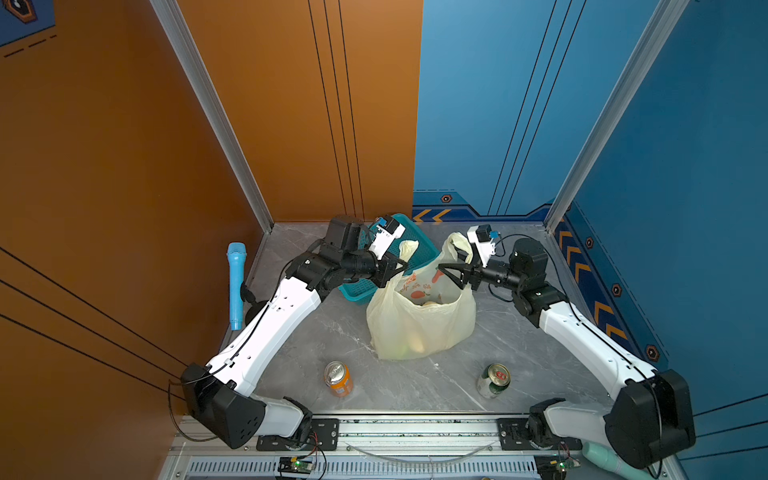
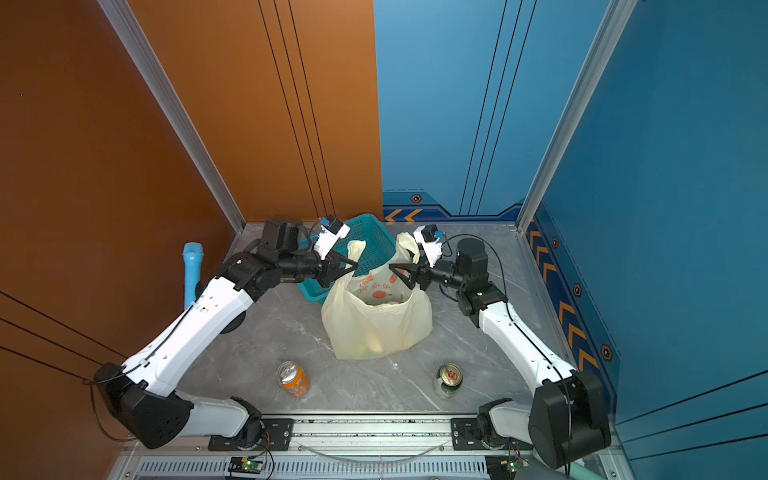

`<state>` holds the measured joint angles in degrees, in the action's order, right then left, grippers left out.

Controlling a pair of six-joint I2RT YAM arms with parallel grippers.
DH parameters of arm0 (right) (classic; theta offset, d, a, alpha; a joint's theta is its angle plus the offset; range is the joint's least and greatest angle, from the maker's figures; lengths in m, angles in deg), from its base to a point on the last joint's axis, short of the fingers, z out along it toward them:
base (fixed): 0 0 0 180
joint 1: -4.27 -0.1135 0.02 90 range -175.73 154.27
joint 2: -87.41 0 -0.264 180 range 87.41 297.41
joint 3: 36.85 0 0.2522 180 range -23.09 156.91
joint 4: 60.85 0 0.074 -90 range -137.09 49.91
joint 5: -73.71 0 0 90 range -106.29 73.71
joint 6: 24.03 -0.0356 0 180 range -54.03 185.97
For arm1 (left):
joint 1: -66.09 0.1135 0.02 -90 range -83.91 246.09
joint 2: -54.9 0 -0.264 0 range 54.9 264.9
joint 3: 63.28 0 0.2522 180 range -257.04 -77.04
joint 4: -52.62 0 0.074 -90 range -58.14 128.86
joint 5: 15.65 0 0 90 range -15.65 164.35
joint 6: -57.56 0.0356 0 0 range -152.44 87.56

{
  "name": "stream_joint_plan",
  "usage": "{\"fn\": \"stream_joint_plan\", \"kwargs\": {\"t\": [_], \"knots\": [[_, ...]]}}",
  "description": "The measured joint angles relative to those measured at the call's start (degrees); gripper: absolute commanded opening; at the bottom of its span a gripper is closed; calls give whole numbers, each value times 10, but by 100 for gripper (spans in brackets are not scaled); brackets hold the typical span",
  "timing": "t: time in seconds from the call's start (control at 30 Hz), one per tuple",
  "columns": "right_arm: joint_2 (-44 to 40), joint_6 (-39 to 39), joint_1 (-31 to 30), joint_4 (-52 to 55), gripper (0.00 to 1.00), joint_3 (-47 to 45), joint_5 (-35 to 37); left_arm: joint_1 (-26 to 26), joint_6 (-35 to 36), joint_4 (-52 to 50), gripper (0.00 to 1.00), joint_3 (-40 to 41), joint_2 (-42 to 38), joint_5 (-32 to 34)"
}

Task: Place the pears into plastic bags & tie knots
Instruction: Tie the plastic bag at the center of the board.

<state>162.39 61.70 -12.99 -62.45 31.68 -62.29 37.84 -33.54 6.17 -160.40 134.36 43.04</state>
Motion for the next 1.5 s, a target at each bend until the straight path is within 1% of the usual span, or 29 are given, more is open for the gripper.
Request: {"fn": "stream_joint_plan", "kwargs": {"t": [0.07,0.17,0.2,0.33,0.47,0.57,0.63,0.7,0.73,0.8,0.9,1.03,1.2,1.3,1.37,1.43,1.47,1.5], "knots": [[19,-2,-3,-9,24,12,5,0,0,2,0,0,1,0],[26,0,-5,-12,1,15,13,0,0,8,0,0,2,0],[25,3,-7,-7,0,16,15,0,0,10,0,0,3,0],[1,46,-25,45,0,26,26,-3,-2,16,0,-7,21,0],[-37,136,-64,159,0,60,42,-10,-2,11,0,-28,56,-4],[-45,208,-99,250,0,99,54,-17,3,0,0,-43,76,-10],[-40,243,-115,304,0,122,64,-18,8,-10,5,-43,79,-14],[-27,272,-132,354,0,148,85,-18,14,-19,14,-43,77,-19],[-19,281,-137,371,0,157,92,-18,16,-19,19,-41,74,-21],[1,299,-151,407,0,178,113,-14,24,-20,37,-30,60,-26],[25,316,-167,448,0,201,132,-2,32,-26,52,-2,27,-32],[42,329,-180,481,0,221,145,27,42,-31,64,34,-20,-40],[54,341,-191,508,0,244,148,55,54,-36,70,68,-64,-52],[56,346,-197,521,0,252,147,57,62,-40,76,87,-82,-59],[56,350,-199,525,0,252,146,58,68,-43,77,102,-93,-66],[56,352,-200,529,0,252,143,59,73,-45,77,114,-103,-70],[56,355,-200,533,0,253,141,59,74,-46,74,118,-106,-71],[56,357,-200,537,0,253,136,60,75,-47,70,122,-110,-73]]}}
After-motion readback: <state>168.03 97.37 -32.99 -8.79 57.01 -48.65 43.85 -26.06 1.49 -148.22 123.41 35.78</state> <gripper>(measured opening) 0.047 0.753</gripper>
